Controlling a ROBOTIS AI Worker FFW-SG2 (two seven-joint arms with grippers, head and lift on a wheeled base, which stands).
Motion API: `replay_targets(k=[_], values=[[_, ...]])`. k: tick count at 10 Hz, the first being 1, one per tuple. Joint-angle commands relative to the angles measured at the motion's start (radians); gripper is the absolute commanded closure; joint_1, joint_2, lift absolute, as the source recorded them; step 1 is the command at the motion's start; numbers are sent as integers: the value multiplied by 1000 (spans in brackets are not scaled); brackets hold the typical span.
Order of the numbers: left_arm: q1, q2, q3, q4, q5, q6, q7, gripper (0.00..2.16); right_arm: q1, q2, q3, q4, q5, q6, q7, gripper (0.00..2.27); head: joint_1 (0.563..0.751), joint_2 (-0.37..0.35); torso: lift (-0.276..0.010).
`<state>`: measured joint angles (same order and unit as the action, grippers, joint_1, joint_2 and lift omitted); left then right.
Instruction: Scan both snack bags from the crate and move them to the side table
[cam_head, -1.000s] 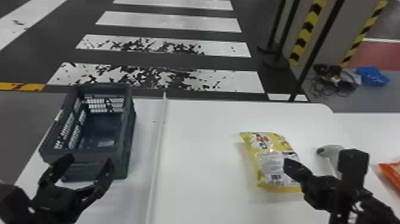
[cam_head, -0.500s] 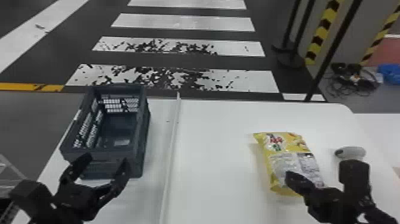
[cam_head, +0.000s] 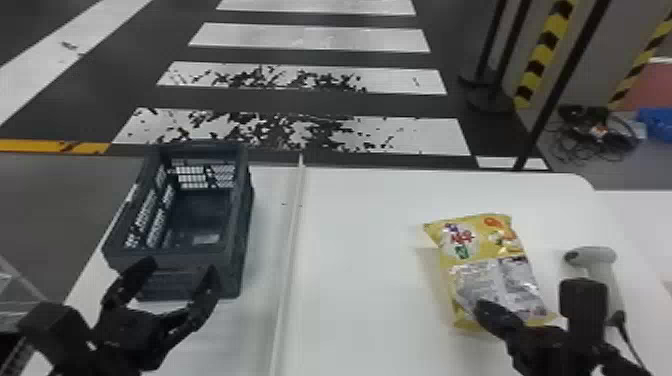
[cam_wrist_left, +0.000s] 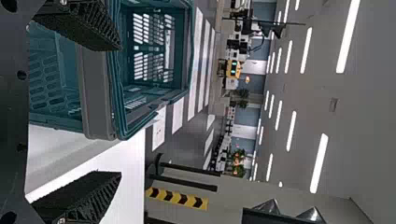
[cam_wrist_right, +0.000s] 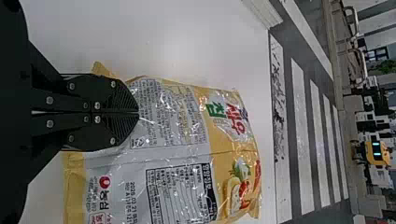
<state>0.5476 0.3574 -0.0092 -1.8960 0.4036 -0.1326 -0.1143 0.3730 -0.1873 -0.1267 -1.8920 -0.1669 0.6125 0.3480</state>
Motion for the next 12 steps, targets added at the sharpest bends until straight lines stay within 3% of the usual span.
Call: replay_targets(k=[1, 3, 8, 12], values=[[0, 0, 0, 0, 0, 0, 1, 36, -5, 0, 7, 24, 3, -9, 0, 2236, 695, -6, -99], [0, -2, 0, 0, 0, 0, 1, 36, 0, 0, 10, 21, 4, -21, 0, 2236, 695, -3, -99], [0, -3, 0, 1, 0, 0, -1, 36, 34, 17, -37, -157, -9, 10, -1, 2236, 695, -4, -99], [3, -3, 0, 0, 0, -6, -1, 36, 14, 22, -93, -160, -9, 7, -11, 2226, 695, -20, -99]])
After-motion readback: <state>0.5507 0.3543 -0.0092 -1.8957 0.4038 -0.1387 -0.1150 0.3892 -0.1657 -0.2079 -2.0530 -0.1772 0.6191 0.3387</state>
